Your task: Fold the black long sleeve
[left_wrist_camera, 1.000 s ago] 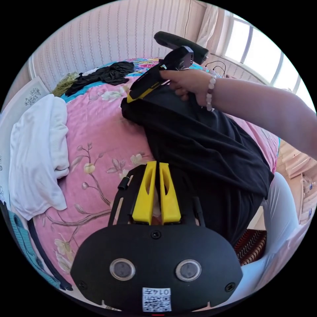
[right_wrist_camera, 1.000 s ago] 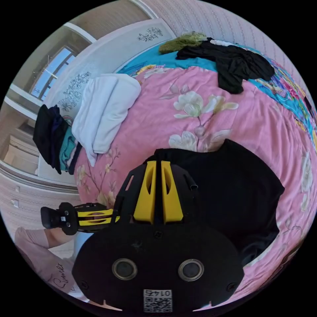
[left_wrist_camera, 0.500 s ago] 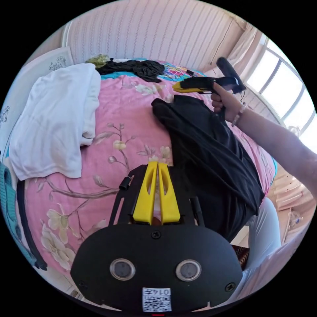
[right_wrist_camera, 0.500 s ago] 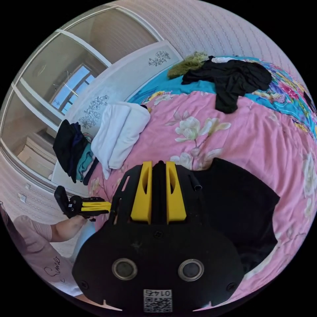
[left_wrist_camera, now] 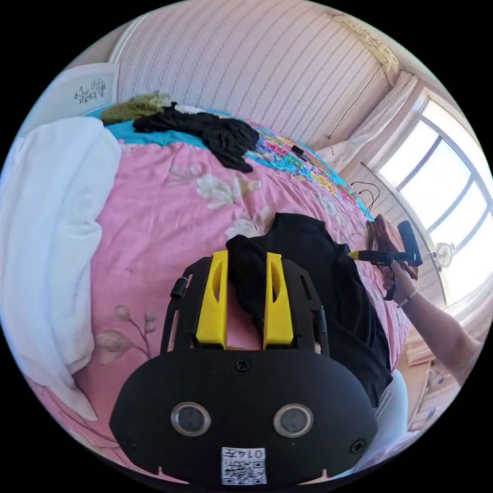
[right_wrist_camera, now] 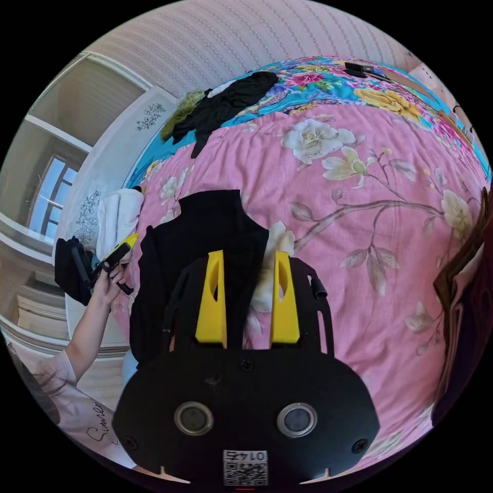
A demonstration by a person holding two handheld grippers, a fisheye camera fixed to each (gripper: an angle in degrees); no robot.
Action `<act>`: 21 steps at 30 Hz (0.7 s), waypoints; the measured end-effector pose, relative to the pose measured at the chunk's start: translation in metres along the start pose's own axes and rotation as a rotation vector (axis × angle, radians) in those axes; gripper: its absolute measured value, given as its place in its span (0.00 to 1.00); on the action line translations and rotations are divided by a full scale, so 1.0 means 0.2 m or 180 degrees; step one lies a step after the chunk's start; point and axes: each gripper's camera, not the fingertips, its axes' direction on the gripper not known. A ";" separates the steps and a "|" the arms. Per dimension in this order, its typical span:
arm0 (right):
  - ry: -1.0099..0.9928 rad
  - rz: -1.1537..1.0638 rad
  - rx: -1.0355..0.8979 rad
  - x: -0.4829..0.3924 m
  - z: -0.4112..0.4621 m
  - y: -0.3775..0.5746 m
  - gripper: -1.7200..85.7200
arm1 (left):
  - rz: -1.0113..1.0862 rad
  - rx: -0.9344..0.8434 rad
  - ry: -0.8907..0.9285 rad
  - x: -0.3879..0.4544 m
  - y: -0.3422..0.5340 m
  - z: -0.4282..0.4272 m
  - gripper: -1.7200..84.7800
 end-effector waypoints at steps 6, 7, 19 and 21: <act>-0.0311 0.0088 0.0142 0.07 -0.08 0.07 0.05 | -0.0684 -0.0148 0.0788 -0.19 -0.07 0.04 0.05; -0.0288 0.0078 0.0210 0.07 -0.11 0.08 0.05 | -0.0640 -0.0101 0.0664 -0.19 -0.09 0.01 0.04; -0.0433 -0.0983 0.0701 -0.23 -0.68 0.74 0.04 | 0.0742 0.0428 0.0610 0.13 0.43 -0.81 0.05; -0.0493 -0.1138 0.0568 -0.26 -0.70 1.03 0.04 | 0.0687 0.0324 0.0797 0.13 0.63 -0.87 0.05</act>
